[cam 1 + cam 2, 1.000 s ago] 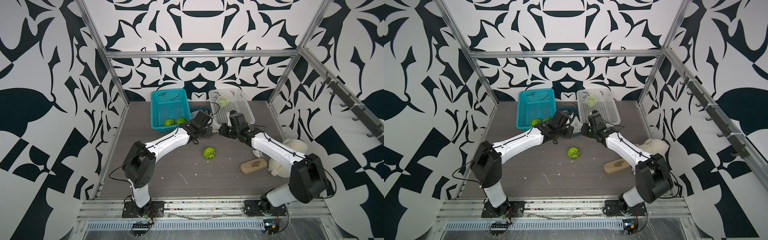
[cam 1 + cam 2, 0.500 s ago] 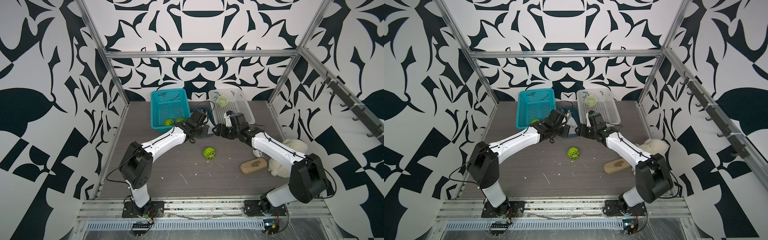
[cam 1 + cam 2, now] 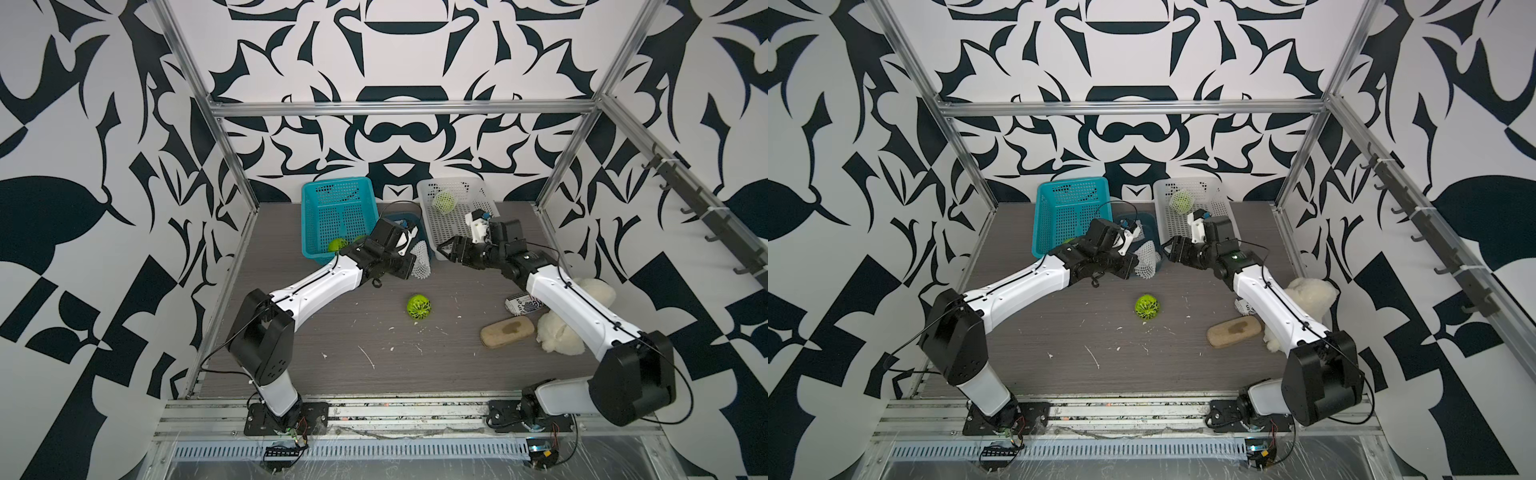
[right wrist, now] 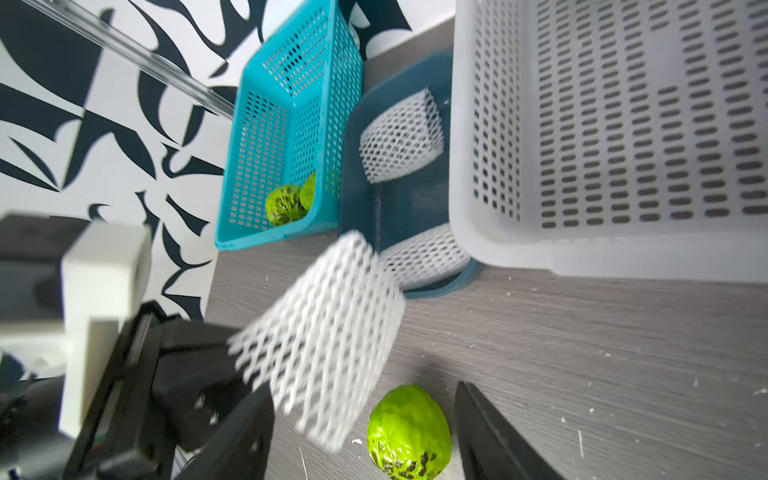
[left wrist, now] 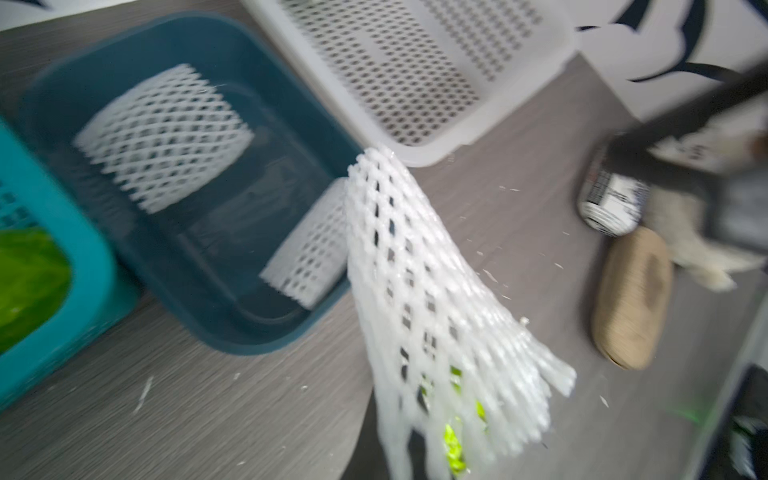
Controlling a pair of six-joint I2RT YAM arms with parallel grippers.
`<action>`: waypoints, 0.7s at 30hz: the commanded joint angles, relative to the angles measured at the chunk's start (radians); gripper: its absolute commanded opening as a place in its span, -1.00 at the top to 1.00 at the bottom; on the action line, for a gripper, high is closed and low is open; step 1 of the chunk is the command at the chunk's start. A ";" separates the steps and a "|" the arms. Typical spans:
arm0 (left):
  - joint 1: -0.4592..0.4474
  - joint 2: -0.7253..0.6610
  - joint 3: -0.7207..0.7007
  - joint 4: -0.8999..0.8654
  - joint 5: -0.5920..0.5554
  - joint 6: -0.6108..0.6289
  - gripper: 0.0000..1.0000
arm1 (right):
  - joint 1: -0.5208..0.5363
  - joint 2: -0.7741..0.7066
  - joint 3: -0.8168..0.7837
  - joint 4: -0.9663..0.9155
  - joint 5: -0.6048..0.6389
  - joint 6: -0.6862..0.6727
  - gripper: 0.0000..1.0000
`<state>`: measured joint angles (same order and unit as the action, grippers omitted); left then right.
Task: Sleeve custard apples in foam nets
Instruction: Open the foam net.
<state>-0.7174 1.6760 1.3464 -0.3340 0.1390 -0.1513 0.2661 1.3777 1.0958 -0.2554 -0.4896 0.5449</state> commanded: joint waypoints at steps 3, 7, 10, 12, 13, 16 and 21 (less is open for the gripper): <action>-0.001 -0.068 -0.036 0.005 0.221 0.113 1.00 | -0.055 0.008 0.044 0.028 -0.186 -0.058 -0.44; -0.002 -0.096 -0.063 0.030 0.289 0.131 1.00 | -0.065 0.029 0.036 0.048 -0.258 -0.060 -0.41; -0.001 -0.101 -0.066 0.032 0.294 0.133 1.00 | -0.065 0.030 0.013 0.094 -0.305 -0.033 -0.37; -0.001 -0.100 -0.067 0.033 0.292 0.131 1.00 | -0.065 0.028 -0.010 0.134 -0.334 -0.007 -0.35; -0.001 -0.099 -0.067 0.032 0.290 0.132 1.00 | -0.065 0.026 -0.020 0.153 -0.352 0.006 -0.33; -0.001 -0.093 -0.065 0.035 0.280 0.128 1.00 | -0.065 0.027 -0.038 0.169 -0.371 0.018 -0.27; -0.001 -0.078 -0.058 0.022 0.239 0.125 1.00 | -0.065 0.018 -0.048 0.161 -0.396 0.026 -0.06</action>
<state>-0.7181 1.6016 1.2987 -0.3111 0.3893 -0.0357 0.2024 1.4239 1.0454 -0.1417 -0.8352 0.5625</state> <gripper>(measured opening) 0.054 0.542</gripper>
